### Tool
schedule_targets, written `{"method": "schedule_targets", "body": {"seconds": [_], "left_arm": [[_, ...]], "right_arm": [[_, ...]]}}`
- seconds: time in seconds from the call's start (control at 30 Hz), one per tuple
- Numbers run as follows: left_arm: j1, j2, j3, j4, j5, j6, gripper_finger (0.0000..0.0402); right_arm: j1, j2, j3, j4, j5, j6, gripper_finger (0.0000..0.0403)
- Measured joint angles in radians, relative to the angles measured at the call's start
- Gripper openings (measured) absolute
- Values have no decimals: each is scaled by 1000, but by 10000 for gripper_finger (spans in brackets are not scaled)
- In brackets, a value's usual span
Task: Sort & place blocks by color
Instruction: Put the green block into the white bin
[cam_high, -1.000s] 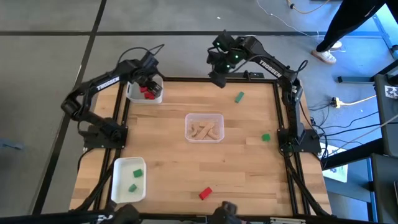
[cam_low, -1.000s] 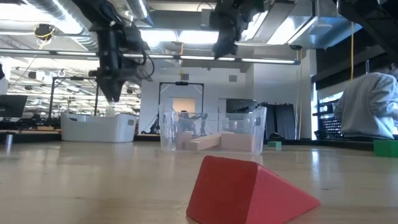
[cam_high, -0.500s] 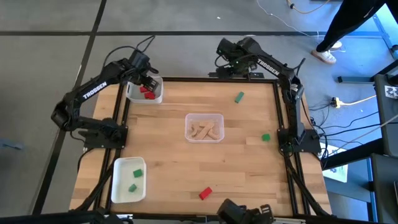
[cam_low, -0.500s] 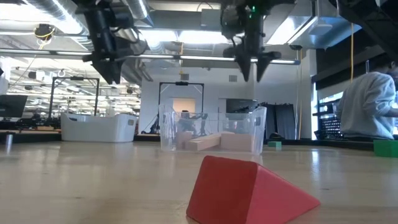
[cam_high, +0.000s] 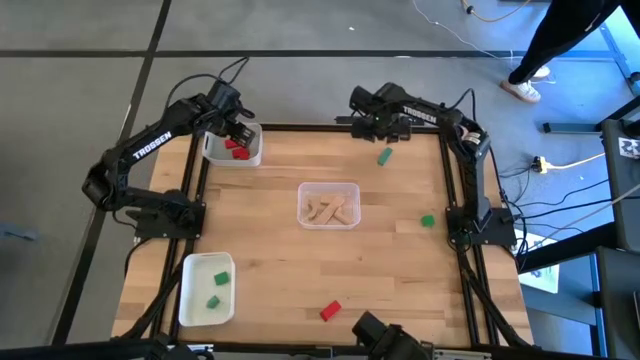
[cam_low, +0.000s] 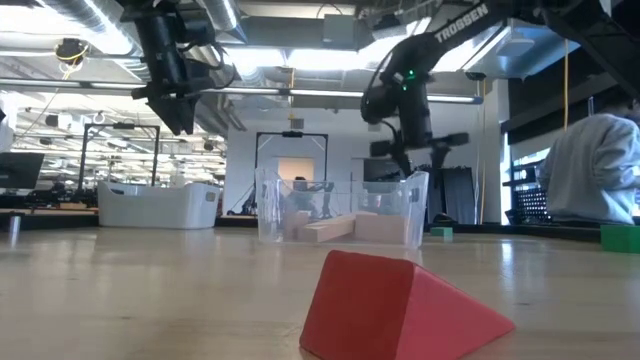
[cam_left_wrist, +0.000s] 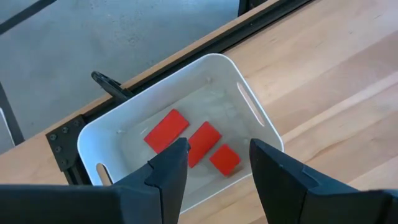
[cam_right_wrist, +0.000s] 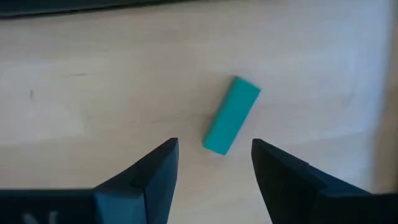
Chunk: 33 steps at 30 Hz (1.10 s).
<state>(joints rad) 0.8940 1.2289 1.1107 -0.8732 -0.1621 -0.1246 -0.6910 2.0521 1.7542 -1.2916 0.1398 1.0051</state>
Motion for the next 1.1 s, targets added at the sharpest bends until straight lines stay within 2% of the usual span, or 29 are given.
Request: {"method": "schedule_targets", "body": {"seconds": [0.37,0.53,0.87,1.0,1.1], "left_arm": [[0,0,0,0,0,3,164],[0,0,0,0,0,7,164],[0,1,0,0,0,30,164],[0,1,0,0,0,30,164],[0,1,0,0,7,54,164]], "right_arm": [[-5,0,-110,56,-25,400,204],[-4,0,-110,81,-2,456,204],[-4,0,-111,86,50,456,204],[-5,0,-171,102,74,461,204],[-6,0,-236,151,31,508,204]]}}
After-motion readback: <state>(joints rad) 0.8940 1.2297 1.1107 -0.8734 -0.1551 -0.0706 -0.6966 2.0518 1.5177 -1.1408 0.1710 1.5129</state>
